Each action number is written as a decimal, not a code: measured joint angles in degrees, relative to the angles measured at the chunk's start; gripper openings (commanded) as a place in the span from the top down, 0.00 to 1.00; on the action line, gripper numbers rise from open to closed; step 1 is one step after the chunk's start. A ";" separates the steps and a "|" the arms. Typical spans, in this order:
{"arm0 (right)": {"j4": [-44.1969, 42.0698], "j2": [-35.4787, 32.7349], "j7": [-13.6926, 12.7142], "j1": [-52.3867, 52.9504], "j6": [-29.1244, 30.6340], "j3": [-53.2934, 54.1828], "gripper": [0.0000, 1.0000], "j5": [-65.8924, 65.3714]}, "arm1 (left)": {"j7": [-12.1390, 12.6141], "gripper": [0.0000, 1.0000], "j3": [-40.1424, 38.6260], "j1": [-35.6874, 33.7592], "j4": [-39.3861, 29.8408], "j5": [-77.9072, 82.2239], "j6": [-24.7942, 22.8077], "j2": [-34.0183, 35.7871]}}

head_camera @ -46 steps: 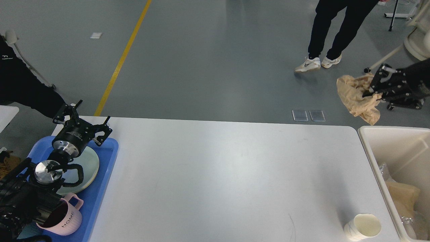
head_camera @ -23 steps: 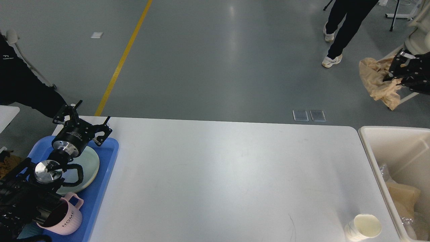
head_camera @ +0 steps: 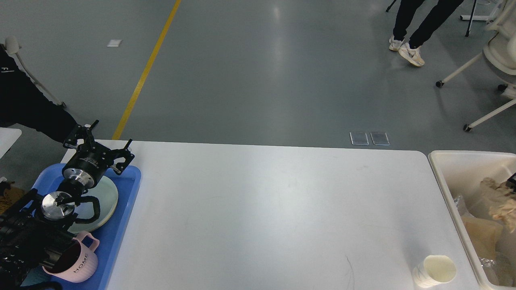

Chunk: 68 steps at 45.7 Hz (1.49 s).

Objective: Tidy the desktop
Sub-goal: 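Bring the right gripper back over the table toward the paper cup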

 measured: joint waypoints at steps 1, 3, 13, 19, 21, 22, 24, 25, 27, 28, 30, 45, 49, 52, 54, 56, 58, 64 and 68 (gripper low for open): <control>-0.03 0.00 0.01 -0.18 0.00 0.27 0.00 0.00 | 0.00 0.03 0.00 0.00 0.00 0.00 0.00 0.00; -0.03 0.00 0.01 -0.27 0.00 0.60 0.00 -0.02 | 0.00 0.03 0.00 0.00 0.00 0.00 0.00 0.00; 7.50 -0.31 0.29 11.22 2.83 0.63 0.00 -0.02 | 0.00 0.03 0.00 0.00 0.00 0.00 0.00 0.00; 17.63 0.13 0.30 24.19 8.04 -1.55 0.00 -0.03 | 0.00 0.03 0.00 0.00 0.00 0.00 0.00 0.00; 20.37 1.25 0.26 28.28 9.34 -2.04 0.00 -0.02 | 0.00 0.03 0.00 0.00 0.00 0.00 0.00 0.00; 21.45 2.04 0.22 30.08 9.83 -2.25 0.00 -0.03 | 0.00 0.03 0.00 0.00 0.00 0.00 0.00 0.00; 23.34 3.82 0.14 33.30 10.63 -2.92 0.00 -0.03 | 0.00 0.03 0.00 0.00 0.00 0.00 0.00 0.00; 24.36 4.87 0.13 35.02 11.04 -3.39 0.00 -0.04 | 0.00 0.03 0.00 0.00 0.00 0.00 0.00 0.00; 26.99 7.47 0.11 39.34 12.27 -4.98 0.00 -0.07 | 0.00 0.03 0.00 0.00 0.00 0.00 0.00 0.00; 28.23 8.67 0.10 41.32 12.92 -5.86 0.00 -0.07 | 0.00 0.03 0.00 0.00 0.00 0.00 0.00 0.00; 31.05 11.74 0.10 45.92 14.63 -7.96 0.00 -0.07 | 0.00 0.03 0.00 0.00 0.00 0.00 0.00 0.00; 44.34 30.21 0.18 63.22 21.92 -11.55 0.00 -0.07 | 0.00 0.03 0.00 0.00 0.00 0.00 0.00 0.00; 46.20 31.72 0.17 64.40 22.22 -11.04 0.00 -0.03 | 0.00 0.03 0.00 0.00 0.00 0.00 0.00 0.00; 46.35 31.95 0.19 64.15 22.24 -10.86 0.00 -0.04 | 0.00 0.03 0.00 0.00 0.00 -0.04 0.00 0.00; 46.20 31.94 0.17 63.38 22.20 -11.09 0.00 -0.03 | 0.00 0.03 0.00 0.00 0.00 -0.05 0.00 0.00; 45.89 31.80 0.19 62.06 22.16 -11.47 0.00 -0.05 | 0.00 0.03 0.00 0.00 0.00 -0.04 0.00 0.00; 45.64 31.47 0.18 60.29 22.14 -12.34 0.00 -0.31 | 0.00 0.03 0.00 0.00 0.00 -0.04 0.00 0.00; 44.62 28.06 0.18 55.73 22.11 -15.00 0.00 -0.67 | 0.00 0.03 0.00 0.00 0.00 -0.04 0.00 0.00; 43.75 24.41 0.17 51.22 22.22 -16.70 0.00 -0.96 | 0.00 0.03 0.00 0.00 0.00 -0.04 0.00 0.00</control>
